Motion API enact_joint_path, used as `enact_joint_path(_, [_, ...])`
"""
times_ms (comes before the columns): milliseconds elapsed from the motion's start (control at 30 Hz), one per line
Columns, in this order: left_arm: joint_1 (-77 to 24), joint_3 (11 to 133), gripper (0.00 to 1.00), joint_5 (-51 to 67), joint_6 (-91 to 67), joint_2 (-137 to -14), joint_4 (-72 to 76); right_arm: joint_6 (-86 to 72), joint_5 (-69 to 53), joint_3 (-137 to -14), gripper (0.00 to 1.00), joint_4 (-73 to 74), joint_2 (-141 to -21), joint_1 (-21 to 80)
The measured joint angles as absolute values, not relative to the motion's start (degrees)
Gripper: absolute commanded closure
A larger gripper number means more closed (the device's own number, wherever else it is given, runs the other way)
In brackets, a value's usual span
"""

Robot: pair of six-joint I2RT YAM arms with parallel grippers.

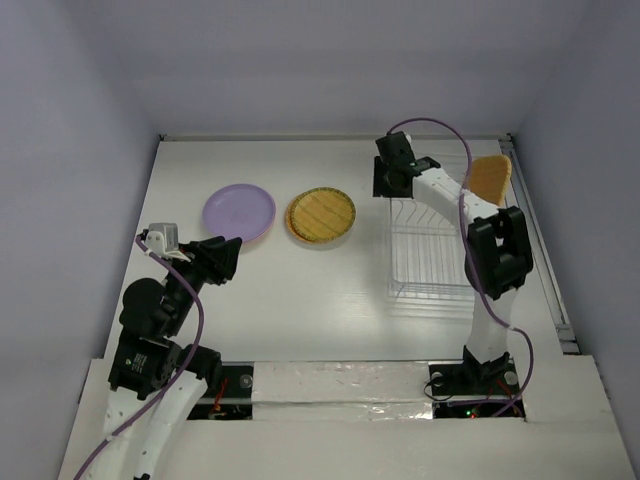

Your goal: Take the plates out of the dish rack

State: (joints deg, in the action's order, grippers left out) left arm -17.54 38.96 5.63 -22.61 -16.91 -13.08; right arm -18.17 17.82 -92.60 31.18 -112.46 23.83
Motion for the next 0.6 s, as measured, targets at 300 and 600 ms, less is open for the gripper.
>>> enact_joint_path(300, [-17.5,39.0,0.57,5.6,-22.6,-16.9,-13.1,-19.1,15.9,-92.1,0.41,29.1,-101.7,23.5])
enact_joint_path(600, [-17.5,39.0,0.57,5.6,-22.6,-15.7,-13.1,-21.0,19.7,-78.0,1.00,20.1,-72.4,9.6])
